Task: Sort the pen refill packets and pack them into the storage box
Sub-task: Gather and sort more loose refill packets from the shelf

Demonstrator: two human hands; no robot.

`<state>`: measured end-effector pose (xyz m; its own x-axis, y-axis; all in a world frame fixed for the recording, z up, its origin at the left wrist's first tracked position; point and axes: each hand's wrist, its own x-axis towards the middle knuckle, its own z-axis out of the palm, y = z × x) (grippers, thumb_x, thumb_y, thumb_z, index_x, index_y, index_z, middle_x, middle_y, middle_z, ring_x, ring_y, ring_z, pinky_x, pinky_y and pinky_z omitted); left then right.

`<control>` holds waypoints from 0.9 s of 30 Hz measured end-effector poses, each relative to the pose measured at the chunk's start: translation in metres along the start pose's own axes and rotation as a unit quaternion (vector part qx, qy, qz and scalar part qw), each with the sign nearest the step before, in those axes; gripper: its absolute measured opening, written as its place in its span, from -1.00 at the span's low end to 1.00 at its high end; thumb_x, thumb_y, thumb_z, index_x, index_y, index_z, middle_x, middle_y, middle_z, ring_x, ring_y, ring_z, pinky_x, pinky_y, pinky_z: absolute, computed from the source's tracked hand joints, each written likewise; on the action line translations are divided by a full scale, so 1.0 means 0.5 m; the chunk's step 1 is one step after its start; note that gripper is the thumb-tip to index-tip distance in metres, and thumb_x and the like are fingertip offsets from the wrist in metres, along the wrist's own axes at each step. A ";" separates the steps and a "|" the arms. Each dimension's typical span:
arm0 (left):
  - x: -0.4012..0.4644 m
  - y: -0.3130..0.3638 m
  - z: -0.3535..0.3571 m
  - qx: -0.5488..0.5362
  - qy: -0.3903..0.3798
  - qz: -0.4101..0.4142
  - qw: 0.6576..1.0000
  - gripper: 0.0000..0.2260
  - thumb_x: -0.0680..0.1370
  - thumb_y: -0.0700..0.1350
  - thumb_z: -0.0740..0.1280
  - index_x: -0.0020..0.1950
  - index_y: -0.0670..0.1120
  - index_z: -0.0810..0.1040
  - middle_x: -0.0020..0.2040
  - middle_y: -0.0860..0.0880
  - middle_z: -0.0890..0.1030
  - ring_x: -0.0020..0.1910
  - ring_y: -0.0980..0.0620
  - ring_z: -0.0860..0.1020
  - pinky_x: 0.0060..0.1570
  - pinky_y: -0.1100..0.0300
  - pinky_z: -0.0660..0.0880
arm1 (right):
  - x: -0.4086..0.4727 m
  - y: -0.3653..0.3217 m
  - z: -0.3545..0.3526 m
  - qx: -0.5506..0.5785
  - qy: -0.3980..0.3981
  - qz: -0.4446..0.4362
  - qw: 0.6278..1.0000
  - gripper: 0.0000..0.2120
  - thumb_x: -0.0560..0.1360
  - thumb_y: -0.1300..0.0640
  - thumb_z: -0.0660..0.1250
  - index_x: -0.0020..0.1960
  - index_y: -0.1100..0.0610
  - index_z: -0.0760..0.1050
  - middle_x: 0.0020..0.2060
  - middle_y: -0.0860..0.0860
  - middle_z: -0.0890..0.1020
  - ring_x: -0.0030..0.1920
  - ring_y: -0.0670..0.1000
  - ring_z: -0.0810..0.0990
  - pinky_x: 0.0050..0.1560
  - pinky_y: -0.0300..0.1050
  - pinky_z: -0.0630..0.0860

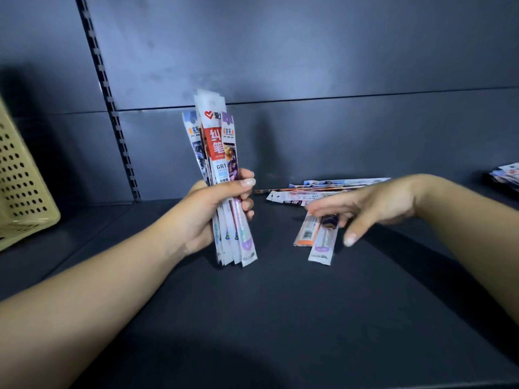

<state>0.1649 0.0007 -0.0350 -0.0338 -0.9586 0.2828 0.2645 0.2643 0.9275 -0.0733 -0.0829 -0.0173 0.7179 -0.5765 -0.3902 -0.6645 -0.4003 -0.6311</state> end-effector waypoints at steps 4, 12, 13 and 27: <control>0.000 0.004 -0.002 0.001 -0.022 -0.007 1.000 -0.90 0.32 -0.23 0.30 -0.21 -0.07 0.51 -0.51 0.04 0.43 -0.53 0.10 0.42 -0.40 0.26 0.48 | 0.036 -0.017 0.010 -0.063 0.024 0.012 0.998 -0.27 0.38 0.23 0.41 0.42 -0.11 0.15 0.20 -0.23 0.40 0.16 -0.24 0.39 0.26 -0.27 0.22; 0.000 0.002 -0.002 -0.014 -0.034 -0.024 0.999 -0.92 0.32 -0.22 0.29 -0.26 -0.05 0.51 -0.51 0.04 0.41 -0.54 0.11 0.41 -0.41 0.26 0.48 | 0.069 -0.027 0.045 -0.103 0.168 -0.065 0.978 -0.76 0.37 -0.01 0.42 0.04 -0.09 0.59 -0.03 -0.18 0.59 0.04 -0.18 0.51 0.14 -0.29 0.35; 0.000 0.002 -0.002 -0.012 -0.035 -0.024 0.999 -0.92 0.32 -0.22 0.29 -0.26 -0.05 0.51 -0.51 0.05 0.41 -0.54 0.12 0.41 -0.41 0.26 0.48 | 0.076 -0.034 0.053 -0.103 0.193 -0.087 0.972 -0.81 0.38 0.03 0.42 -0.01 -0.02 0.63 -0.13 -0.18 0.61 -0.04 -0.16 0.53 0.07 -0.28 0.38; 0.008 0.013 -0.025 -0.029 0.010 -0.003 1.000 -0.93 0.34 -0.19 0.29 -0.30 -0.03 0.45 -0.51 0.06 0.39 -0.55 0.14 0.39 -0.44 0.30 0.45 | 0.034 -0.116 0.047 0.390 0.421 -0.212 0.791 -0.89 0.47 0.22 0.32 -0.23 0.17 0.51 -0.51 -0.02 0.60 -0.59 -0.13 0.50 -0.53 -0.32 0.43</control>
<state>0.1783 -0.0029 -0.0311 -0.0161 -0.9625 0.2708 0.3204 0.2516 0.9133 -0.0178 -0.0528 -0.0033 0.2301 -0.9102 0.3444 0.1650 -0.3123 -0.9355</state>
